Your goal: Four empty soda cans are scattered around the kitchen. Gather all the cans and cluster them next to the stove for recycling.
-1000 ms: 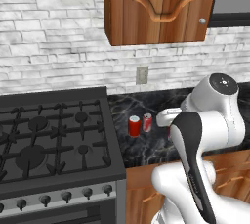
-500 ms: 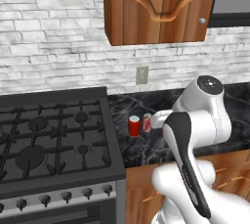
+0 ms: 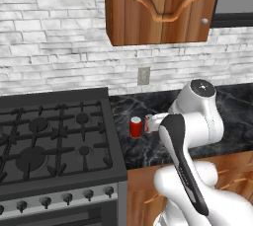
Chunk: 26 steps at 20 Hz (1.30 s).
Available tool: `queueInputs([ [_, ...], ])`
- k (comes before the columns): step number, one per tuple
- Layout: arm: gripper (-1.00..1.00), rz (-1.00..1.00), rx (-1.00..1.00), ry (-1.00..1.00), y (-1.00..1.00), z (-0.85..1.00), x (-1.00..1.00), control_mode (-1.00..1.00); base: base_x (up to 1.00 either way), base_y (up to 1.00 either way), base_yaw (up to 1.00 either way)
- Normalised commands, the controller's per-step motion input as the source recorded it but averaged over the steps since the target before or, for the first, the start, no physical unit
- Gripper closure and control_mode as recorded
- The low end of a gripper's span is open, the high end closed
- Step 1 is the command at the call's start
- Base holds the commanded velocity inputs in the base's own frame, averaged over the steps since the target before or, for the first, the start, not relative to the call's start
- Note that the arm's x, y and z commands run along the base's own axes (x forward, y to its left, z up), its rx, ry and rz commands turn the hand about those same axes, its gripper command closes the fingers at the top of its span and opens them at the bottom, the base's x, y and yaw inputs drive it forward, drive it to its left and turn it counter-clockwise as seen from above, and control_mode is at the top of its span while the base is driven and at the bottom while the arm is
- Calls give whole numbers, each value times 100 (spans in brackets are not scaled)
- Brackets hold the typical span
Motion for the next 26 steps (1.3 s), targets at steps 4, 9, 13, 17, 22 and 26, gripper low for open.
queueInputs([
  [4,100,2,0,-16,10,-26,6,-100,0,0,0],
  [9,100,2,0,-7,1,-43,18,-100,0,0,0],
  [13,100,2,0,-2,0,-49,26,-100,0,0,0],
  [17,100,2,0,-7,5,-31,15,-100,0,0,0],
  [22,100,1,0,-6,11,-25,17,-100,0,0,0],
  [26,100,0,0,-3,10,-28,18,-100,0,0,0],
])
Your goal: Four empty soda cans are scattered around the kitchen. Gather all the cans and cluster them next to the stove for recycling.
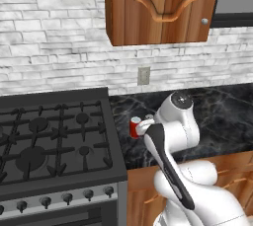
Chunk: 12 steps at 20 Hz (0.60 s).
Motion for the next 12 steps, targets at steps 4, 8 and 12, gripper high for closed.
queueInputs([
  [4,100,0,0,-4,11,-22,14,-100,0,0,0],
  [8,100,0,0,-1,6,-19,9,-100,0,0,0],
  [12,100,0,0,-1,4,-16,6,-100,0,0,0],
])
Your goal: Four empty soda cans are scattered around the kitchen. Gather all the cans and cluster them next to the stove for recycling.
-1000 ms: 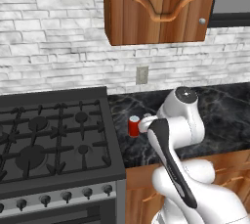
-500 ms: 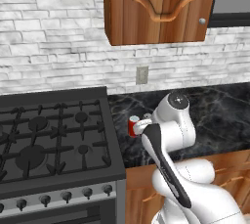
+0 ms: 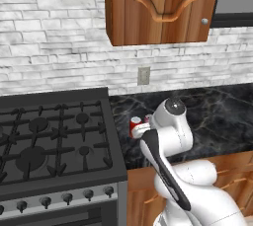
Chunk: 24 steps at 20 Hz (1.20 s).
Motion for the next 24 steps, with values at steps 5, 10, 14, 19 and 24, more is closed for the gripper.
queueInputs([
  [5,100,0,0,-3,3,-15,10,-100,0,0,0],
  [10,100,0,0,-2,2,-18,18,-100,0,0,0],
  [14,100,0,0,-1,0,-19,19,-100,0,0,0],
  [19,100,0,0,0,0,-20,12,-100,0,0,0],
  [24,-100,0,0,0,0,-42,0,-100,0,0,0],
])
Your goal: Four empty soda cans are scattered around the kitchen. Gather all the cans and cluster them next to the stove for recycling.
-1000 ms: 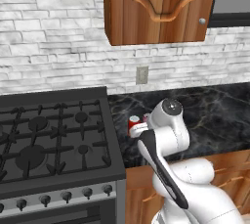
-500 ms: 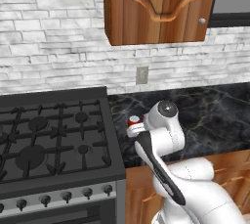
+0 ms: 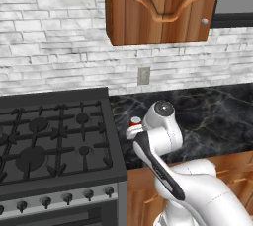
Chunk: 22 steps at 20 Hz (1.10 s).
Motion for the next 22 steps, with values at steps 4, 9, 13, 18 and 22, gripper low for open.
queueInputs([
  [4,-100,0,0,-1,0,-41,0,-100,0,0,0],
  [9,-100,0,0,-9,-16,-27,0,-100,0,0,0],
  [13,-100,0,0,-9,-14,-5,0,-100,0,0,0],
  [18,-100,0,1,-10,-8,1,0,-100,0,0,0],
  [22,-100,1,12,-3,0,24,-4,-100,0,0,0],
])
